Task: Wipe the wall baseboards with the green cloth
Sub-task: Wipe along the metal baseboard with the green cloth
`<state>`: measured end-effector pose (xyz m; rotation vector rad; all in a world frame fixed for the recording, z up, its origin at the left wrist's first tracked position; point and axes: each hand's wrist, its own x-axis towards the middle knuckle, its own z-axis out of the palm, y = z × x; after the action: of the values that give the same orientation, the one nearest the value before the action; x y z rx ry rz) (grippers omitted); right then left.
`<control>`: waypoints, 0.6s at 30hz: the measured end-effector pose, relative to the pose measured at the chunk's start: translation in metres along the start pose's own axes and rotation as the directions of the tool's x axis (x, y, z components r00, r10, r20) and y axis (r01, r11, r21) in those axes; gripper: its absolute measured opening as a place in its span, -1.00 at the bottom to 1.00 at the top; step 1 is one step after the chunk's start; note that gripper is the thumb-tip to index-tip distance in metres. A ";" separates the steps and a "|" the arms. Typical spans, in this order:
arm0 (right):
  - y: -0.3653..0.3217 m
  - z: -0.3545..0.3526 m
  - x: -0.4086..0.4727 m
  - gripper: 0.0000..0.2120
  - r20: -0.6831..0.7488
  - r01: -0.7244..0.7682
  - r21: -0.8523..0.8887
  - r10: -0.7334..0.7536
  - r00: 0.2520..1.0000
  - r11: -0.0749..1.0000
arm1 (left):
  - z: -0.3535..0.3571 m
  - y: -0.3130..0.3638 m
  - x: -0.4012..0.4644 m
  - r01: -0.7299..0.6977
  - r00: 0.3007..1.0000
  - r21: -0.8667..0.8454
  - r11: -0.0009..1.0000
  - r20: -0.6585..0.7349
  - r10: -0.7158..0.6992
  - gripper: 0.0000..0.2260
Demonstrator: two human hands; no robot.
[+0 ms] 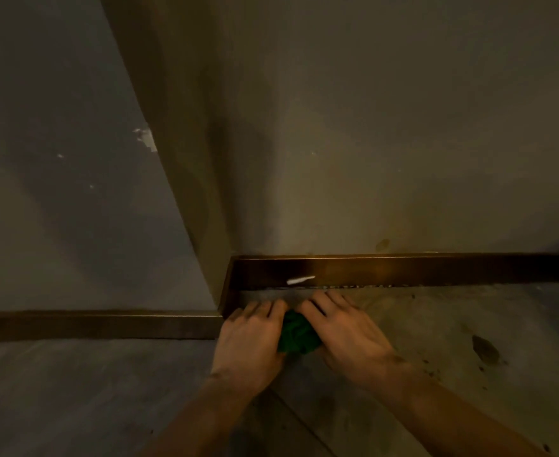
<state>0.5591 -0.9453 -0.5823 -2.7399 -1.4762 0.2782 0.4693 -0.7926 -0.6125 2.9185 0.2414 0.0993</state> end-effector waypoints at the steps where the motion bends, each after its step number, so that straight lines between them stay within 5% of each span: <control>1: 0.002 0.002 -0.001 -0.38 0.010 -0.001 0.009 0.001 1.000 1.000 | 0.002 0.002 0.000 0.004 1.000 0.003 1.000 0.003 -0.004 -0.49; 18: 0.020 0.027 0.000 -0.32 -0.163 0.033 0.152 -0.008 0.987 0.988 | 0.018 0.025 0.005 0.161 0.981 -0.189 0.969 -0.073 -0.178 -0.57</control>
<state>0.5714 -0.9580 -0.6105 -2.5576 -1.3795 0.1569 0.4798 -0.8192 -0.6249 2.7019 0.4700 0.2138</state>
